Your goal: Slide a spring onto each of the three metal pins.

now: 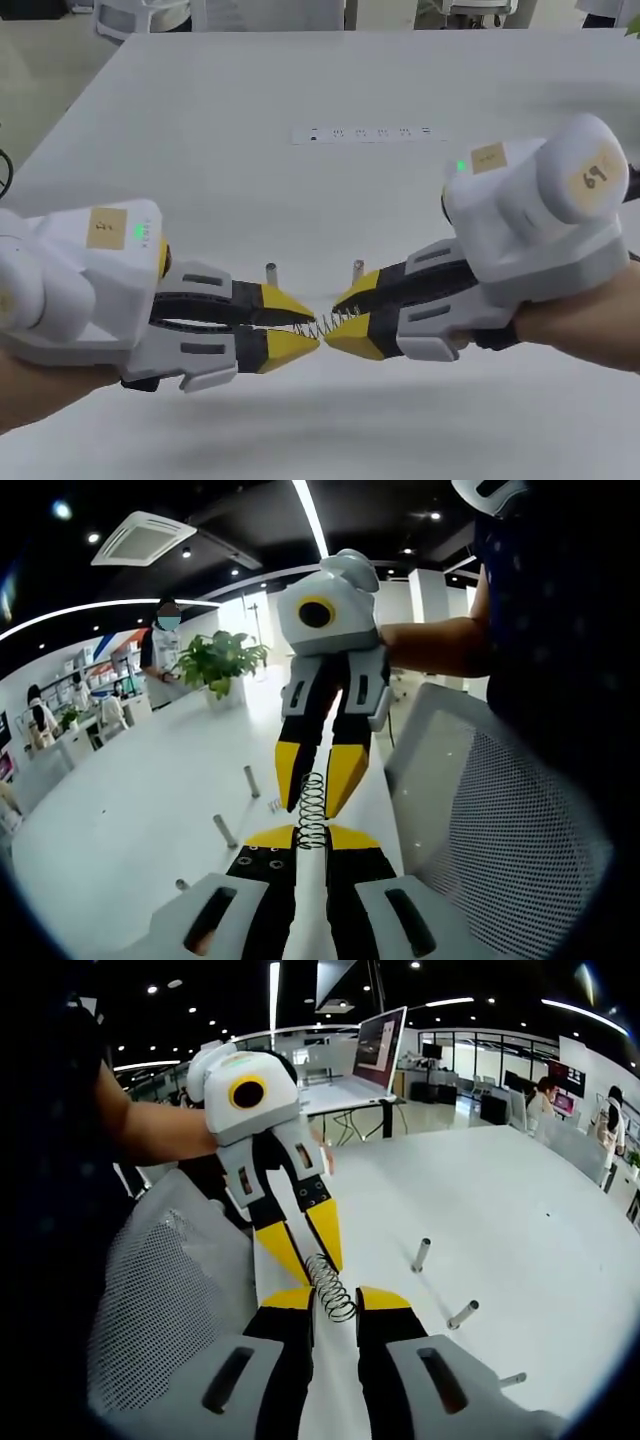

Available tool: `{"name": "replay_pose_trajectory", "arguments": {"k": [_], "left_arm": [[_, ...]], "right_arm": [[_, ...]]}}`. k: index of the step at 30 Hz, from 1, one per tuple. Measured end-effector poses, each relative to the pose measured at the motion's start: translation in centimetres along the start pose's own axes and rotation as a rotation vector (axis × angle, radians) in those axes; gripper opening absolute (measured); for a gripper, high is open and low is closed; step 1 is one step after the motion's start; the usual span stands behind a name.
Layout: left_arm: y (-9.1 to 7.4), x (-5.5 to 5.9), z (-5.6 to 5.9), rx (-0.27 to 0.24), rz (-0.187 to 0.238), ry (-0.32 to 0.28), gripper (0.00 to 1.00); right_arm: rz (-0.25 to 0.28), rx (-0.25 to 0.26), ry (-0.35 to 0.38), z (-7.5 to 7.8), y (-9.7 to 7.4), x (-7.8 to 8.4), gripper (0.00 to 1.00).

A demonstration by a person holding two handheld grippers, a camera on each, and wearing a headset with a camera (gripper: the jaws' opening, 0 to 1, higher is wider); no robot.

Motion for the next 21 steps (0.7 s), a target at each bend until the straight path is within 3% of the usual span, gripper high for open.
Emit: {"name": "replay_pose_trajectory", "arguments": {"k": [7,15,21], "left_arm": [[-0.3,-0.3,0.2,0.013,0.023,0.003,0.02],[-0.9,-1.1,0.2,0.025,0.089,-0.025,0.02],[-0.8,-1.3,0.2,0.022,0.097,-0.023,0.02]], "right_arm": [[0.026,-0.047,0.025,-0.1,-0.3,0.0,0.13],[0.132,-0.165,0.122,-0.3,-1.3,-0.5,0.11],[0.131,-0.187,0.135,-0.4,-1.5,-0.7,0.09]]}}
Point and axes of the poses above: the centre of the closed fingertips' face, and the gripper's own axes: y roughly forward along the fingers, z roughly to its right, x roughly out of its underside, the point moved 5 cm from there along -y, roughly backward along the fingers, and after that the axes turned 13 degrees about -z, right-handed, at the moved point
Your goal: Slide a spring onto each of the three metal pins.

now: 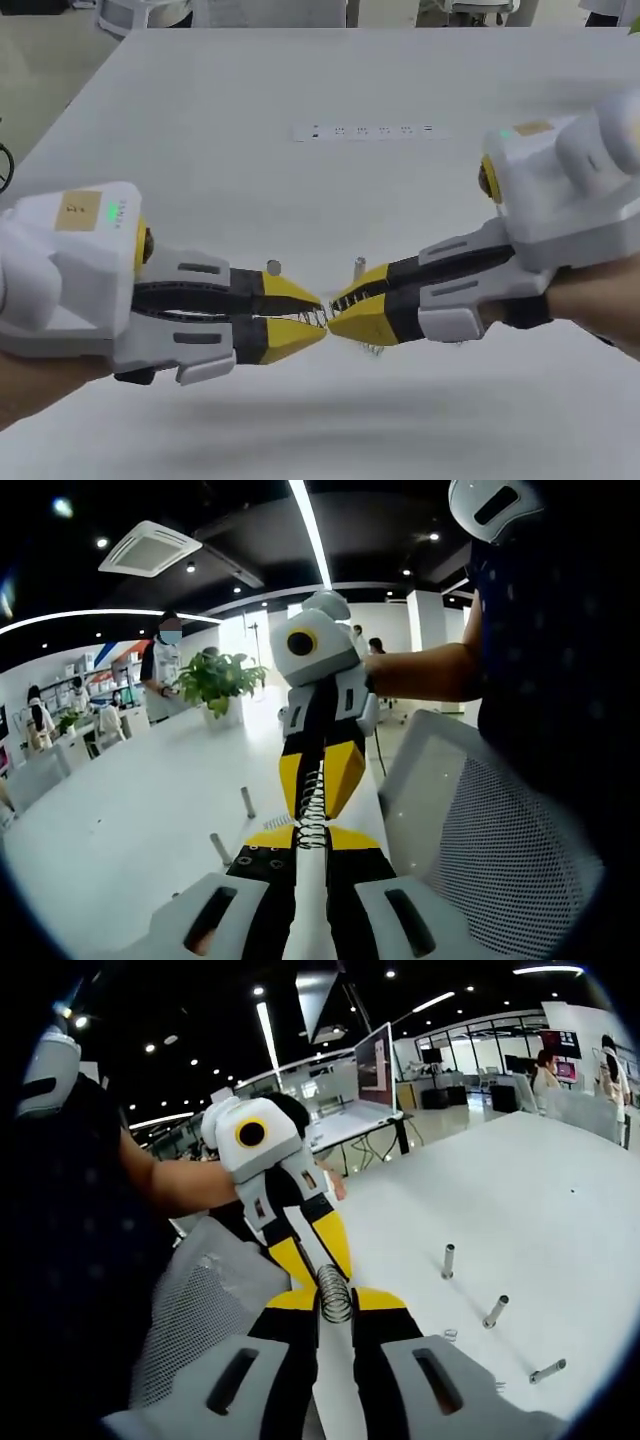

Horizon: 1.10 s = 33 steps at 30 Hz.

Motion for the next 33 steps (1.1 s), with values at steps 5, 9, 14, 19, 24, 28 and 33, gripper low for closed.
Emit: {"name": "replay_pose_trajectory", "arguments": {"k": [5,9,14,19,24,28,33], "left_arm": [[0.2,0.2,0.1,-0.001,-0.016,0.004,0.02],[0.4,0.2,0.1,-0.005,-0.019,0.000,0.02],[0.8,0.4,0.2,-0.004,-0.033,0.011,0.02],[1.1,0.5,0.2,-0.012,-0.029,0.010,0.02],[1.2,0.6,0.4,-0.015,-0.026,0.007,0.02],[1.4,0.9,0.4,-0.020,-0.030,0.004,0.02],[1.7,1.0,0.4,-0.029,-0.033,0.002,0.02]], "right_arm": [[-0.010,0.003,-0.005,-0.4,0.1,-0.4,0.09],[-0.041,0.029,-0.023,-0.5,0.1,-0.5,0.08],[-0.138,0.060,-0.047,-0.7,0.2,-0.5,0.08],[-0.231,0.083,-0.071,-0.7,0.2,-0.8,0.08],[-0.331,0.107,-0.115,-1.0,0.5,-1.1,0.08],[-0.408,0.131,-0.160,-1.1,0.8,-1.2,0.08],[-0.507,0.147,-0.215,-1.0,1.1,-1.6,0.08]]}}
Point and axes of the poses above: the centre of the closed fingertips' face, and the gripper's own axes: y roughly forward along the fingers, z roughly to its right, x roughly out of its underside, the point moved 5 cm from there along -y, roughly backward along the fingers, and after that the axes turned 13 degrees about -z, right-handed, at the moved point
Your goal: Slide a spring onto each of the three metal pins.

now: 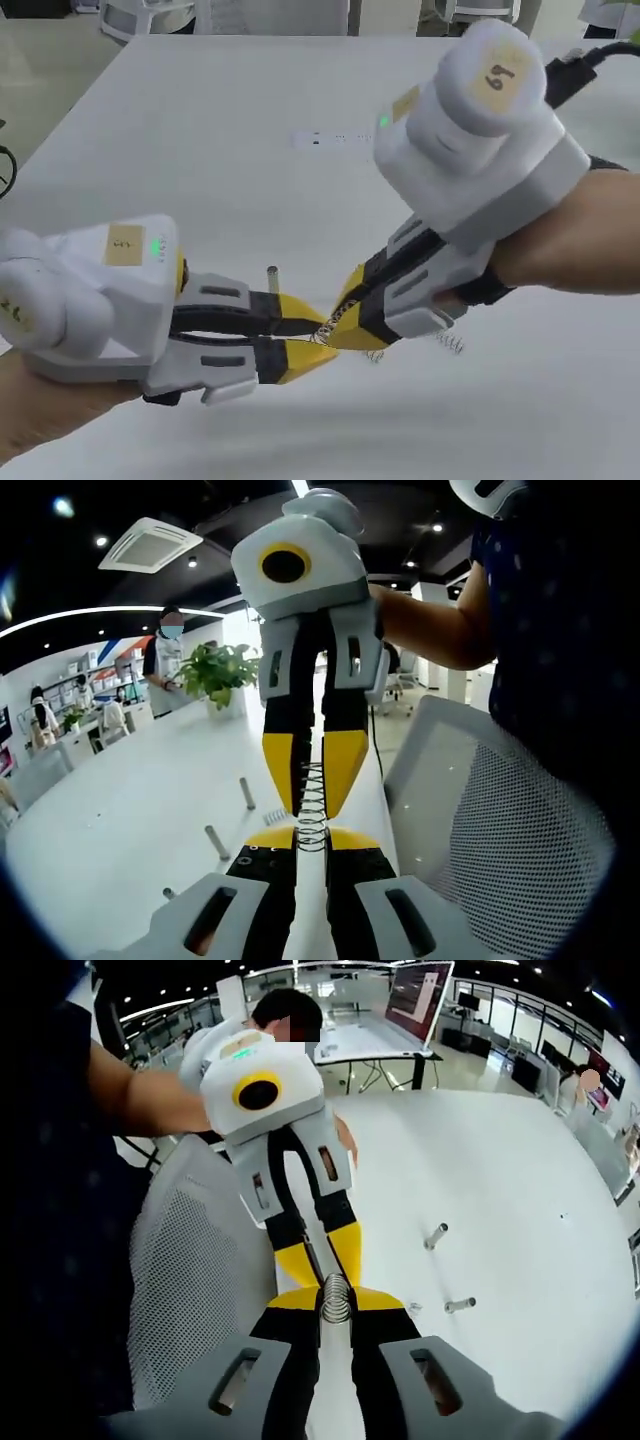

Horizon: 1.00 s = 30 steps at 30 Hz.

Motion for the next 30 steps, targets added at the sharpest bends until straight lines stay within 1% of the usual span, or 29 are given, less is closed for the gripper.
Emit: {"name": "replay_pose_trajectory", "arguments": {"k": [2,7,11,15,19,22,25,30], "left_arm": [[0.1,0.0,0.0,-0.006,0.001,0.001,0.02],[0.2,0.0,-0.2,-0.018,0.006,-0.004,0.02],[0.2,0.0,-0.3,-0.024,0.014,-0.015,0.02],[0.2,0.2,-0.4,-0.023,0.012,-0.019,0.02],[0.4,0.4,-0.4,-0.020,0.005,-0.025,0.02],[0.4,0.5,-0.5,-0.019,-0.002,-0.026,0.02],[0.4,0.6,-0.6,-0.022,-0.003,-0.030,0.02],[0.4,0.7,-0.7,-0.022,-0.005,-0.049,0.03]], "right_arm": [[-0.031,0.006,-0.022,0.2,0.0,-0.1,0.08],[-0.089,0.015,-0.057,0.5,0.0,-0.5,0.08],[-0.102,0.007,-0.059,1.0,0.1,-0.6,0.08],[-0.110,0.001,-0.060,1.0,0.3,-0.7,0.08],[-0.143,0.008,-0.073,1.0,0.6,-0.9,0.08],[-0.157,0.011,-0.082,1.1,0.7,-1.0,0.08],[-0.155,0.004,-0.076,1.5,0.7,-1.1,0.08],[-0.155,-0.005,-0.071,1.5,0.9,-1.0,0.08]]}}
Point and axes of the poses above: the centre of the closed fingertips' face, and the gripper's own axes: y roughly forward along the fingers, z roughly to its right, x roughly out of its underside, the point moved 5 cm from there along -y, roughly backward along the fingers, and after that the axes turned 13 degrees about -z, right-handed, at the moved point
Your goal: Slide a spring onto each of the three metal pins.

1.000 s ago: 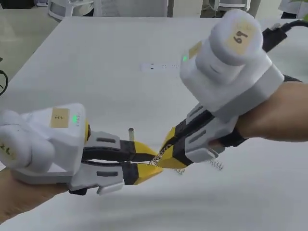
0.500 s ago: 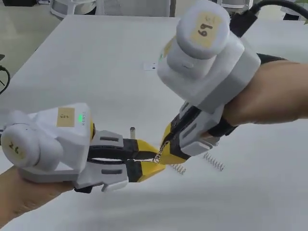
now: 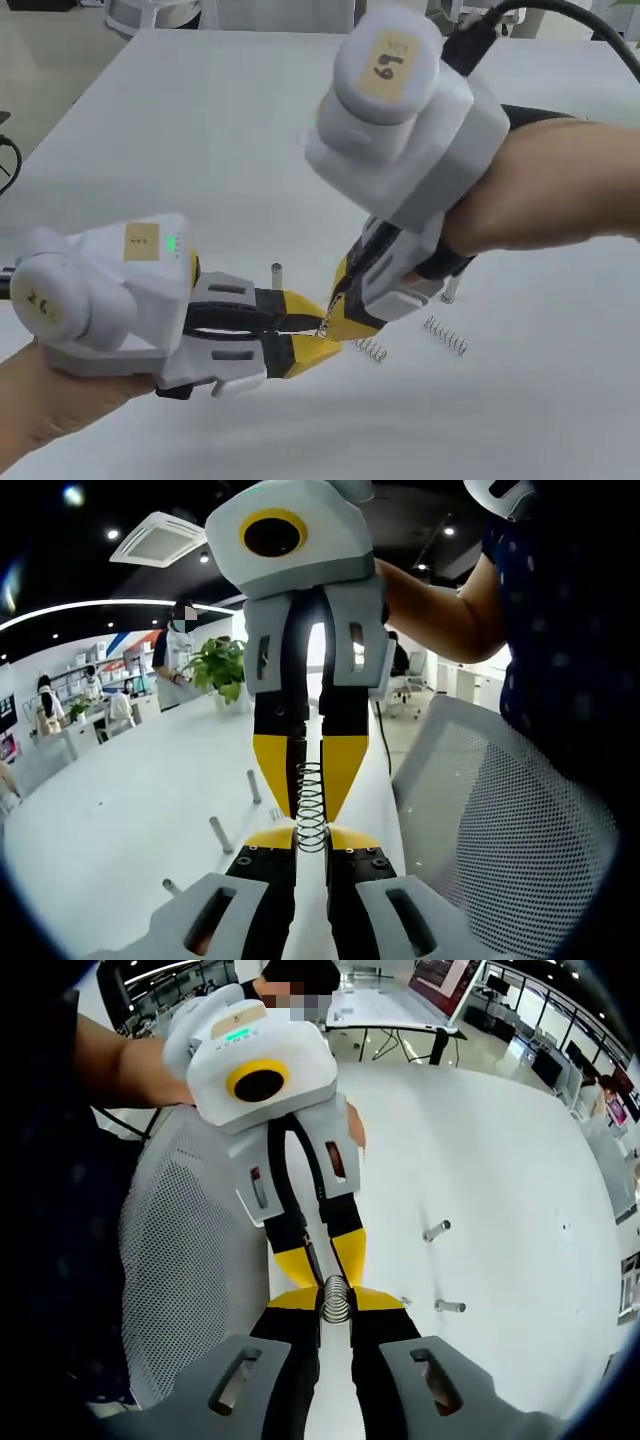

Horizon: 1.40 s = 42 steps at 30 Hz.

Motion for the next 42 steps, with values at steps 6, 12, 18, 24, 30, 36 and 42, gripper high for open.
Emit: {"name": "replay_pose_trajectory", "arguments": {"k": [6,12,18,24,30,36,42], "left_arm": [[-0.1,0.1,-0.2,-0.001,0.003,-0.019,0.04],[-0.3,0.1,-0.4,-0.002,0.013,-0.042,0.08],[-0.4,0.6,-0.5,-0.004,0.007,-0.088,0.20],[-0.6,1.1,-0.8,-0.029,0.003,-0.125,0.31],[-0.8,1.6,-1.1,-0.045,0.002,-0.154,0.39],[-1.0,2.0,-1.4,-0.064,0.004,-0.177,0.45],[-1.2,2.4,-1.6,-0.091,0.005,-0.204,0.52]], "right_arm": [[-0.002,-0.001,0.001,0.1,0.0,-0.1,0.08],[-0.012,0.011,0.010,0.4,0.2,0.2,0.08],[-0.005,0.015,0.015,0.6,0.0,0.2,0.08],[-0.001,0.023,0.023,1.1,-0.2,0.3,0.08],[0.004,0.030,0.031,1.3,-0.4,0.5,0.08],[0.008,0.039,0.041,1.7,-0.6,0.7,0.08],[0.011,0.051,0.052,2.3,-0.9,0.9,0.08]]}}
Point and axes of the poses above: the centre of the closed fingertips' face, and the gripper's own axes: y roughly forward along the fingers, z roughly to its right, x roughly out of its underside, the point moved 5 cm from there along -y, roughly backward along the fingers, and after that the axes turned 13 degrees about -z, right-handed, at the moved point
